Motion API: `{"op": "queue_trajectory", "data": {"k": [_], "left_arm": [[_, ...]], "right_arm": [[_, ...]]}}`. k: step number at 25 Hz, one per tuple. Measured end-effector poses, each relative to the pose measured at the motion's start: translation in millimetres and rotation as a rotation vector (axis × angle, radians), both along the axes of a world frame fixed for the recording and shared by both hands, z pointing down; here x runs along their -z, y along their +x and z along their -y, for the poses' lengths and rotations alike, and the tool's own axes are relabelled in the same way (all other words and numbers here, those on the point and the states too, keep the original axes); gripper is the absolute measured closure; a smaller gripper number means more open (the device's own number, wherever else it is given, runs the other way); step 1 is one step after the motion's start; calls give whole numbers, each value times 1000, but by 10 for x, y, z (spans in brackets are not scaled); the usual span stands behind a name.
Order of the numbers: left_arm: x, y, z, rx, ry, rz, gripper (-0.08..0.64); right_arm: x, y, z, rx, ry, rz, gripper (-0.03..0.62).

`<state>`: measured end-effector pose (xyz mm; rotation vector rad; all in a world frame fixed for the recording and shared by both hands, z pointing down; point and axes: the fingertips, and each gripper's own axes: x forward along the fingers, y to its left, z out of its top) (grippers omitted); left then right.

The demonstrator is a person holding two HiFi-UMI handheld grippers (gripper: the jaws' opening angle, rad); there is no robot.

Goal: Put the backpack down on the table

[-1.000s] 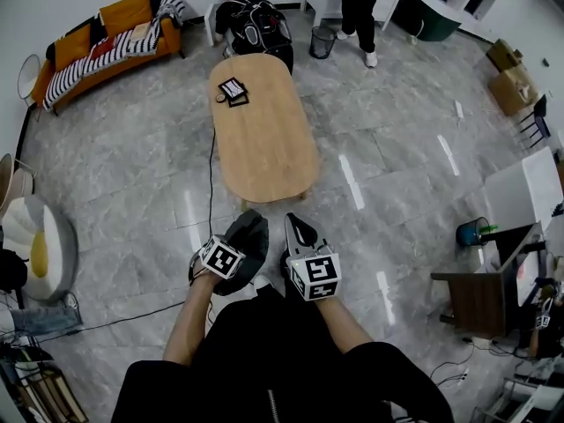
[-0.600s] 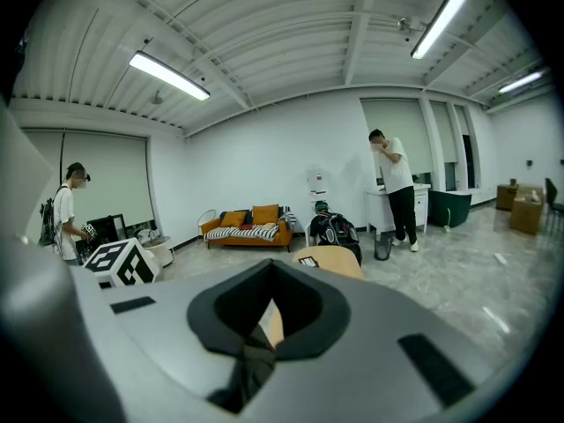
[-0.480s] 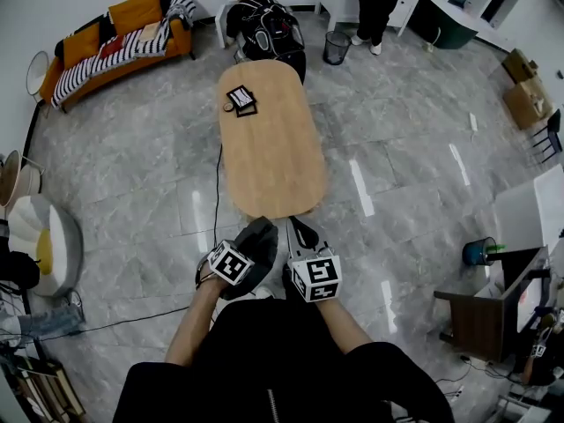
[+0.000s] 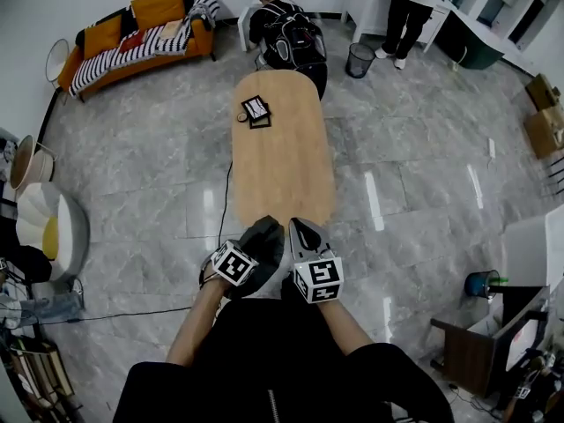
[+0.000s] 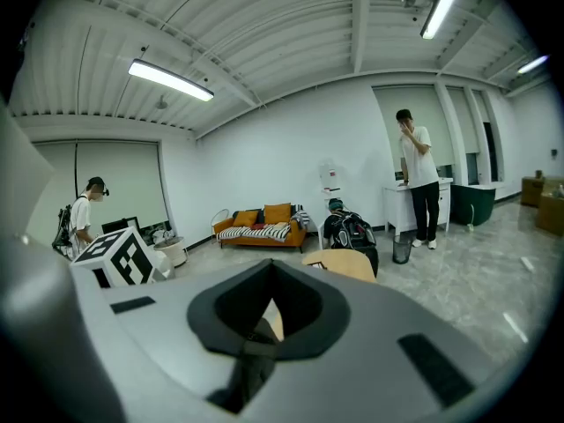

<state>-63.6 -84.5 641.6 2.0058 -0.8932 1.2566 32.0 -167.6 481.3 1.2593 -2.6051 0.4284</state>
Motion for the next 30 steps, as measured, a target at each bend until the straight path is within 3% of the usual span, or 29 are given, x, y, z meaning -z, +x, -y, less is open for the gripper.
{"op": "queue_trajectory", "data": {"k": [7,14,23,30], "left_arm": [[146,275,485,-12,31,24,477],[211,614,971,-72,56,25,477],[260,1270,1472,-166,85,-16,477],[213,1756,1957,-199,85,-106,477]], "right_arm": [[-7,308,358,-10,-1,15,581],[-56,872,639,-75,-13,10,581],[-115,1377,774,-187,-36,0,582],[-127,1700,992,-303,-47,-20,581]]}}
